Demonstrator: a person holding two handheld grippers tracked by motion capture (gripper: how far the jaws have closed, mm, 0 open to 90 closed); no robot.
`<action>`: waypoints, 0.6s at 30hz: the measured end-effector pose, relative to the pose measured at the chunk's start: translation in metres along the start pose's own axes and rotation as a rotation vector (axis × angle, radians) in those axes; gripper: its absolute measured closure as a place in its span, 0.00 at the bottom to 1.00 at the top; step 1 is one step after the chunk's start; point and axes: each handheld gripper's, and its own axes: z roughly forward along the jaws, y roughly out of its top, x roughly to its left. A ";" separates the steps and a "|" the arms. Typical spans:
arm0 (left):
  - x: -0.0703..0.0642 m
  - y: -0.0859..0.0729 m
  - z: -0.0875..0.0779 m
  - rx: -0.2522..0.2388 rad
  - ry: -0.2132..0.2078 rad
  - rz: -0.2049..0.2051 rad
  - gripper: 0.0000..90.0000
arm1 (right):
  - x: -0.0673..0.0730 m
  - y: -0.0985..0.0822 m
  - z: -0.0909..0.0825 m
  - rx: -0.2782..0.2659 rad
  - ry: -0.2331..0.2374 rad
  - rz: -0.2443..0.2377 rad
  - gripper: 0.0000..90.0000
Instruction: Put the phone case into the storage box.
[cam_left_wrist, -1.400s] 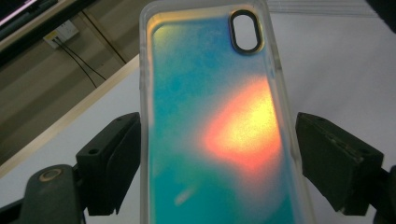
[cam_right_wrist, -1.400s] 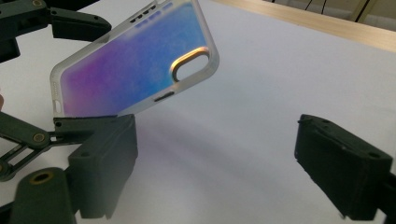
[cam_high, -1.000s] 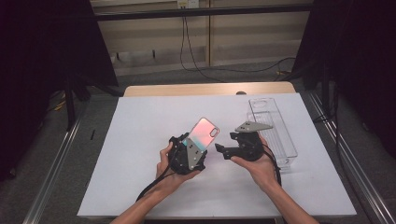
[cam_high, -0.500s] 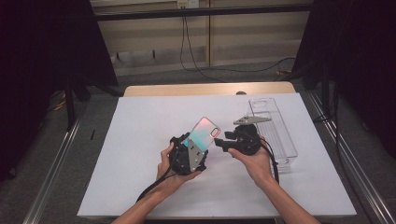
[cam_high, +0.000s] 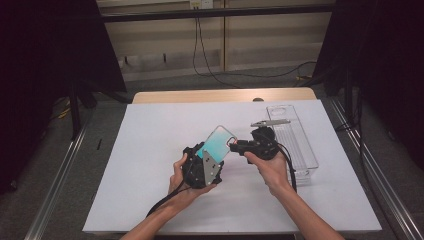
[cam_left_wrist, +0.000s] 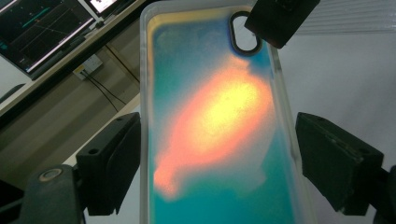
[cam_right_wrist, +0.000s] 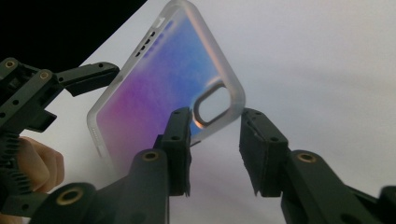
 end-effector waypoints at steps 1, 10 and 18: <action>0.000 0.000 0.000 -0.003 0.004 -0.001 0.19 | 0.000 0.000 0.001 0.001 -0.001 -0.001 0.72; -0.001 -0.001 0.002 0.010 0.007 0.005 0.19 | -0.004 0.001 0.006 0.030 0.039 0.088 0.75; 0.000 -0.002 0.005 0.019 -0.006 -0.022 0.19 | -0.007 0.001 0.007 0.022 0.054 0.125 0.77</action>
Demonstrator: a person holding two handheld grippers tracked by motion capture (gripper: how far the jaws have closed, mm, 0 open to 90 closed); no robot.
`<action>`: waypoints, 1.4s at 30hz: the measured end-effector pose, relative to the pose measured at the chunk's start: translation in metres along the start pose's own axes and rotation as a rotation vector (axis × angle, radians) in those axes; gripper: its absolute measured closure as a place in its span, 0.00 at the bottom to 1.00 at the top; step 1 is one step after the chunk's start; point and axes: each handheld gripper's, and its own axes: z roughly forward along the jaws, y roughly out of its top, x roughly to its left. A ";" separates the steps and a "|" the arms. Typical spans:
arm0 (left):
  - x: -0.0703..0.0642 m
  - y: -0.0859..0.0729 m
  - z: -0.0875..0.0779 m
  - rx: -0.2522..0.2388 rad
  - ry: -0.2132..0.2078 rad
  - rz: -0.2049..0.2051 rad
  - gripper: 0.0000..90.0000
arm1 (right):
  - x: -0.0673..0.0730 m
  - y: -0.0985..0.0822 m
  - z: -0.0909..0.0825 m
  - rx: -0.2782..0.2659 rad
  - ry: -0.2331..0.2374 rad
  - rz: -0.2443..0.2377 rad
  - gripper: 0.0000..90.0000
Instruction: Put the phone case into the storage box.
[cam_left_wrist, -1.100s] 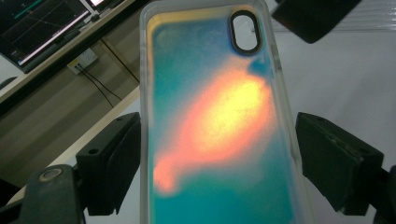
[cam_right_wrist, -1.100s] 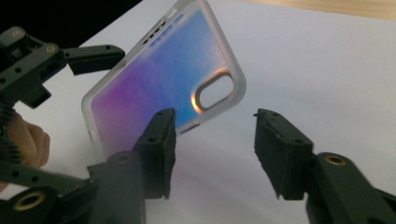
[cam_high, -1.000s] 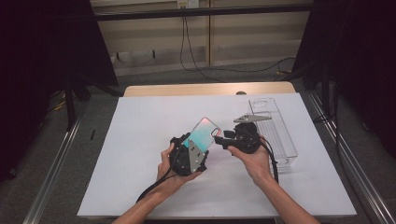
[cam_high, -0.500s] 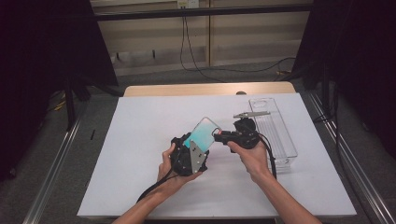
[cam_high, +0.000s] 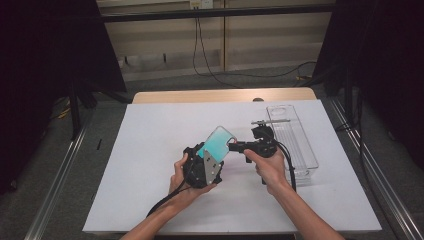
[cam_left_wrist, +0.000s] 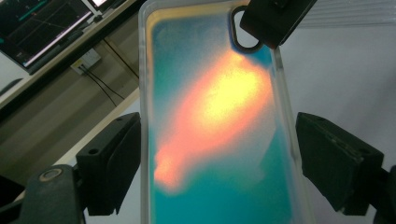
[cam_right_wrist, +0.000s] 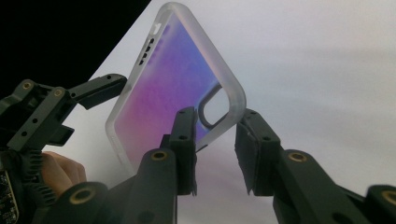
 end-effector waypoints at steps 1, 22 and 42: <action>0.000 0.000 0.000 0.002 0.002 0.003 0.19 | 0.000 0.000 0.000 -0.003 0.000 0.002 0.77; 0.000 -0.005 0.009 0.032 0.046 -0.007 0.19 | 0.000 -0.002 0.000 -0.039 0.055 0.047 0.89; 0.003 0.000 0.006 -0.043 -0.075 -0.074 0.29 | -0.004 -0.003 -0.007 -0.120 0.037 0.063 0.94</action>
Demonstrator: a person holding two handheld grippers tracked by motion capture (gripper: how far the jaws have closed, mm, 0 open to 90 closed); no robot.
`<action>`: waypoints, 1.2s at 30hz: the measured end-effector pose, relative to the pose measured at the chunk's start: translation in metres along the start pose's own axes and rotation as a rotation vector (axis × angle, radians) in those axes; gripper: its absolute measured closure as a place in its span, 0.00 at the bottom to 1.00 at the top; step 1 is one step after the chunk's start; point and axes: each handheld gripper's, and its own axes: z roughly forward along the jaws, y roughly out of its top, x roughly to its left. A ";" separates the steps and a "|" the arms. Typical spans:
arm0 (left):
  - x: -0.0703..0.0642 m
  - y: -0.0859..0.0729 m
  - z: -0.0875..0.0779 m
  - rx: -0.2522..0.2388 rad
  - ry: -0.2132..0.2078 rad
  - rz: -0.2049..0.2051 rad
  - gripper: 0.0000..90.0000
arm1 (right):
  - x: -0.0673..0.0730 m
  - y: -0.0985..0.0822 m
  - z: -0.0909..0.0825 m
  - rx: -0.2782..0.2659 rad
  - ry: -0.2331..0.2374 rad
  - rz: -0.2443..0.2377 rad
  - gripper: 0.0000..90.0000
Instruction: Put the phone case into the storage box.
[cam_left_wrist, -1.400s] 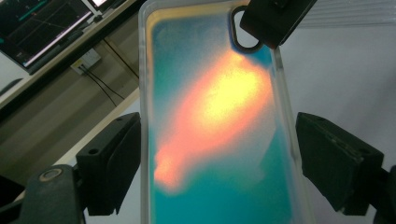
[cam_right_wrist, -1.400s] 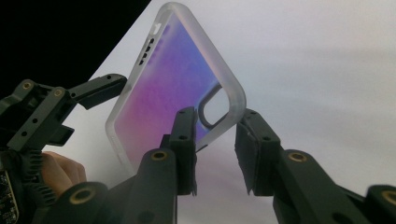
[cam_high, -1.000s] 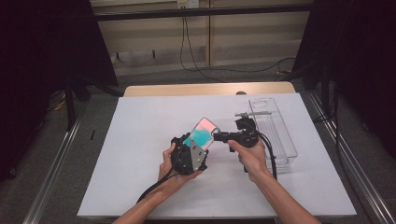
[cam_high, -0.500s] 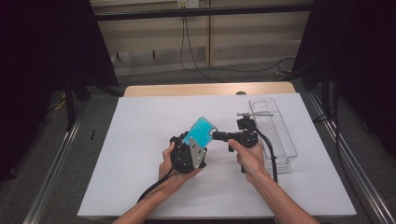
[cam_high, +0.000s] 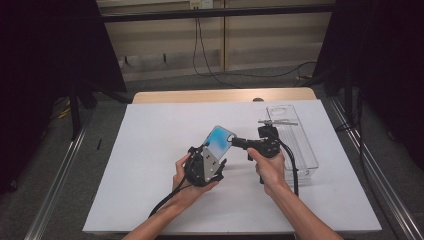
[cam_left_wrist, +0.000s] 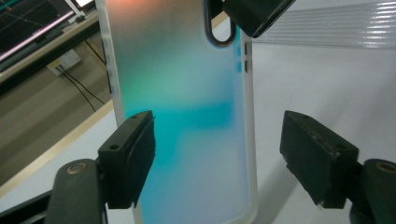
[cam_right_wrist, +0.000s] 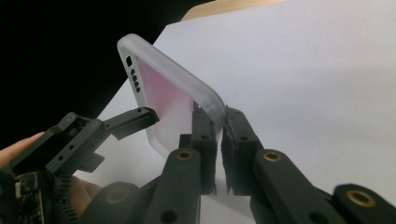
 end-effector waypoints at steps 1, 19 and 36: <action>0.001 0.000 0.000 -0.006 -0.015 -0.013 0.27 | 0.000 0.000 0.000 -0.003 0.001 -0.001 0.94; 0.025 -0.002 -0.011 0.010 -0.068 -0.190 0.07 | -0.003 0.004 -0.011 -0.053 -0.038 -0.046 0.96; 0.050 -0.016 -0.021 0.052 -0.061 -0.290 0.03 | -0.005 0.012 -0.024 -0.103 -0.059 -0.091 0.96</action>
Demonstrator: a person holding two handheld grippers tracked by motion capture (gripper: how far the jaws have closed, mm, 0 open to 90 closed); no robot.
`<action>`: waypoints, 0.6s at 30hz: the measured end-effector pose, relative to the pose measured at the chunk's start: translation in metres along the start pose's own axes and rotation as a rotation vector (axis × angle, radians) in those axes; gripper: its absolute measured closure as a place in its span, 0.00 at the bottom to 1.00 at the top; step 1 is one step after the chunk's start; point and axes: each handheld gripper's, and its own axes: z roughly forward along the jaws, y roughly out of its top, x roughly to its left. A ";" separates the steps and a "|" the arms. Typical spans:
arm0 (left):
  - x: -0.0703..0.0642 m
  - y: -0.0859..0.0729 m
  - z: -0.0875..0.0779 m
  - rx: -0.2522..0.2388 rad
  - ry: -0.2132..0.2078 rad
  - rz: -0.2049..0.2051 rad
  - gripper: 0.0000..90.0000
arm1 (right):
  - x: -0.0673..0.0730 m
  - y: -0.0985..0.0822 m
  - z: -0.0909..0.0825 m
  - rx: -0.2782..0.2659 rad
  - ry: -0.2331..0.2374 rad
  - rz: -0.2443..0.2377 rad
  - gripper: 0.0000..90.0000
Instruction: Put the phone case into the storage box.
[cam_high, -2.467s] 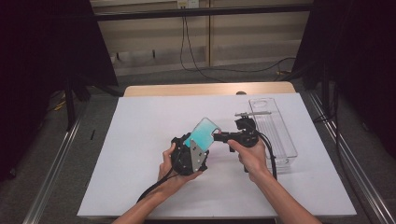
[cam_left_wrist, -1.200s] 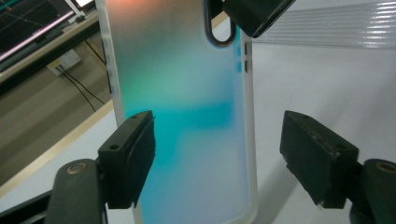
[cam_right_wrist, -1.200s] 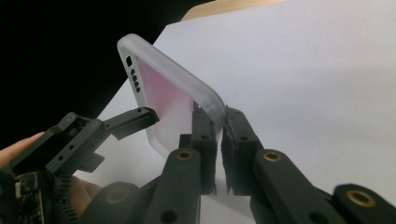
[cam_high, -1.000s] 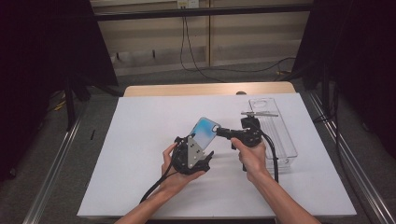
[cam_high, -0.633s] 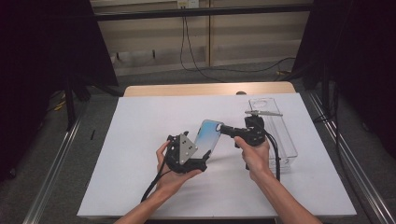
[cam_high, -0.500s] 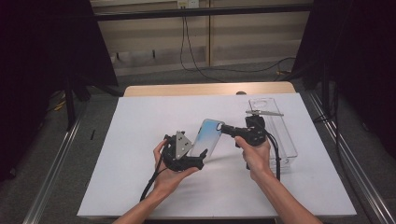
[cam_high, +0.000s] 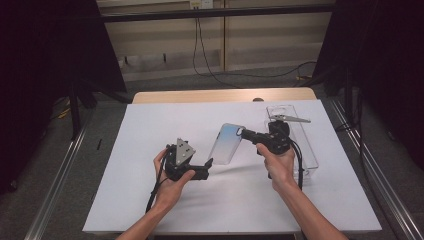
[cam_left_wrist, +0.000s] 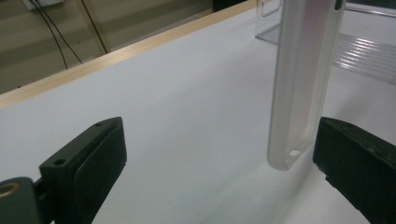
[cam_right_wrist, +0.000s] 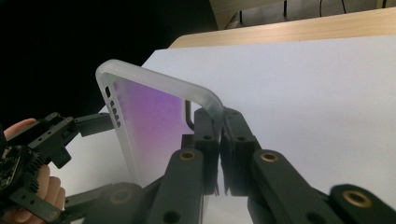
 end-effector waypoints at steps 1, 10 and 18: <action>0.002 0.000 -0.001 -0.005 0.010 -0.010 0.03 | 0.000 0.001 -0.001 -0.001 0.000 -0.002 0.96; 0.013 -0.014 -0.011 -0.080 0.047 -0.017 0.05 | -0.004 0.004 -0.008 -0.021 -0.024 -0.031 0.96; 0.025 -0.024 -0.020 -0.115 0.051 -0.046 0.05 | -0.008 0.006 -0.011 -0.036 -0.046 -0.041 0.96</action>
